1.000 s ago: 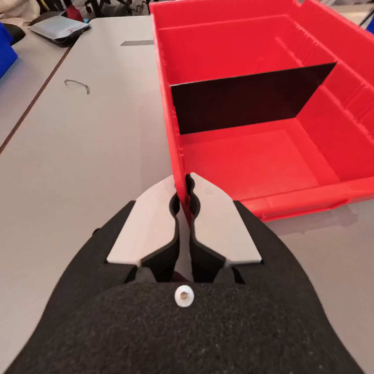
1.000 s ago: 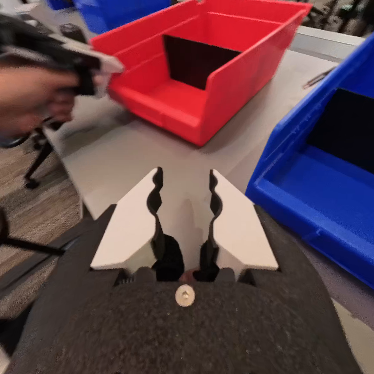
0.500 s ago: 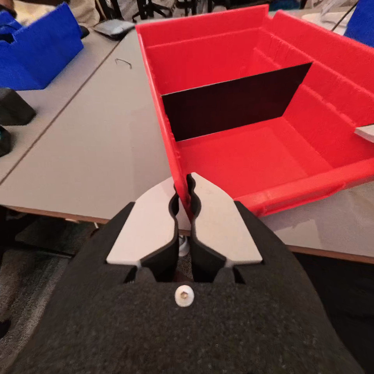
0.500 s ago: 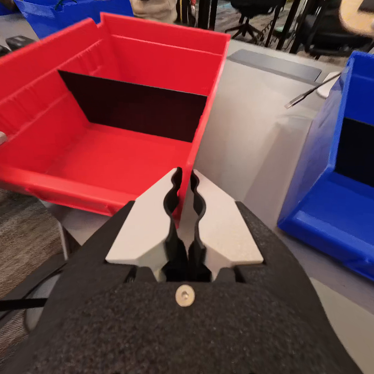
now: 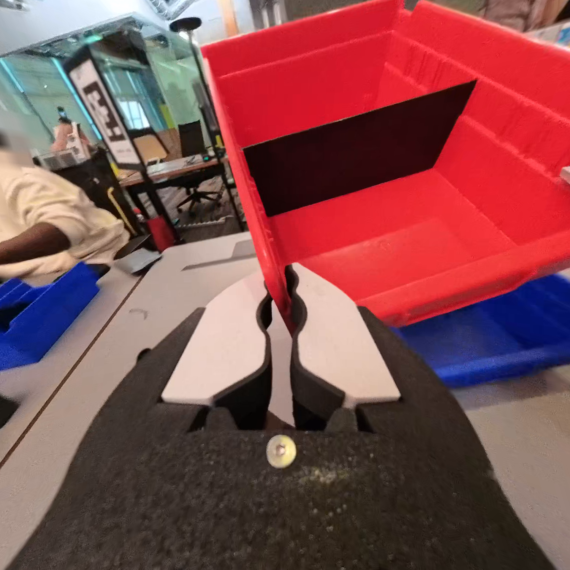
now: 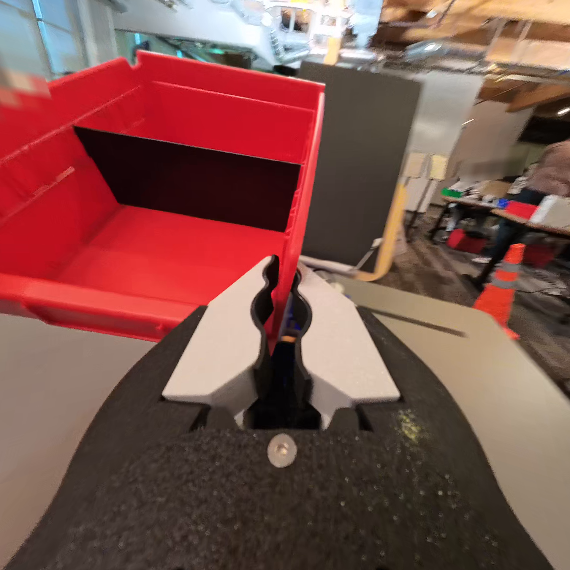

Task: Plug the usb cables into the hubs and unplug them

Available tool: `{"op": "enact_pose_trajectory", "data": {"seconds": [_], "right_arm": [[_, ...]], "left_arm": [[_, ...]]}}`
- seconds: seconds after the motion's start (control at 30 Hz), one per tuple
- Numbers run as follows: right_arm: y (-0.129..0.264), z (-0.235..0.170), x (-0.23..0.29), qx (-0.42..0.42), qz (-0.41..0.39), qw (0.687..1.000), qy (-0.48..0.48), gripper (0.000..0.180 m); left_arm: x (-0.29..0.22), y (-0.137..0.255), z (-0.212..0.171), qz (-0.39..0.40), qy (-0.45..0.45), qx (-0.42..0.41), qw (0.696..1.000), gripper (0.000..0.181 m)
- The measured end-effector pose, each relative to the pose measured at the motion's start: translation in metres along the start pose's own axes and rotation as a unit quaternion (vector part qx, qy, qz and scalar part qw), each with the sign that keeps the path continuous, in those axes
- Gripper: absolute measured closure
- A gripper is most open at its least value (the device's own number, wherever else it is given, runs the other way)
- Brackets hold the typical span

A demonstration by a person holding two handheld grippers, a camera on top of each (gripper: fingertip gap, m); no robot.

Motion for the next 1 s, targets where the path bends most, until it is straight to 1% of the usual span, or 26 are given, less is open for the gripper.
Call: {"op": "enact_pose_trajectory", "data": {"seconds": [0.07,0.13,0.23,0.27,0.33,0.4,0.5,0.57,0.67,0.73,0.83,0.93,1.0], "right_arm": [[0.009,0.005,-0.047,-0.009,-0.042,0.999,0.004,0.176],[0.02,0.001,-0.097,-0.008,-0.09,0.996,-0.018,0.176],[0.036,-0.022,-0.172,0.013,-0.163,0.985,-0.046,0.176],[0.039,-0.034,-0.196,0.031,-0.181,0.982,-0.044,0.176],[0.041,-0.062,-0.239,0.069,-0.188,0.978,-0.052,0.174],[0.041,-0.092,-0.274,0.097,-0.186,0.975,-0.07,0.174],[0.041,-0.14,-0.309,0.17,-0.177,0.969,-0.044,0.173],[0.044,-0.168,-0.322,0.207,-0.158,0.965,-0.037,0.173],[0.047,-0.195,-0.335,0.221,-0.14,0.962,-0.081,0.174],[0.046,-0.202,-0.34,0.216,-0.133,0.962,-0.102,0.175],[0.043,-0.206,-0.343,0.225,-0.14,0.958,-0.105,0.174],[0.04,-0.213,-0.346,0.231,-0.145,0.956,-0.113,0.173],[0.04,-0.212,-0.347,0.227,-0.142,0.954,-0.133,0.172]], "left_arm": [[-0.037,-0.024,0.027,-0.03,-0.002,-0.022,0.999,0.176],[-0.085,-0.044,0.046,-0.066,0.002,-0.044,0.997,0.177],[-0.168,-0.069,0.054,-0.117,-0.01,-0.048,0.992,0.177],[-0.196,-0.075,0.052,-0.132,-0.009,-0.04,0.99,0.176],[-0.246,-0.089,0.039,-0.143,0.003,-0.023,0.989,0.176],[-0.29,-0.101,0.016,-0.147,0.016,-0.002,0.989,0.176],[-0.339,-0.114,-0.019,-0.159,0.022,0.046,0.986,0.176],[-0.359,-0.12,-0.037,-0.168,0.02,0.076,0.983,0.176],[-0.376,-0.124,-0.057,-0.181,0.016,0.106,0.978,0.176],[-0.383,-0.125,-0.069,-0.18,0.016,0.116,0.977,0.176],[-0.388,-0.122,-0.081,-0.193,0.027,0.127,0.973,0.174],[-0.388,-0.117,-0.083,-0.222,0.034,0.122,0.967,0.17],[-0.387,-0.113,-0.082,-0.245,0.024,0.13,0.96,0.163]]}}
Point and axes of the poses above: each gripper's, where its closed fingertips meet, y back along the fingers, z out of its top, x = y × z across the jaws, the point moved 10 cm from there along y, back along the fingers, and after that the axes turned 1 degree about -x, right-handed, at the moved point
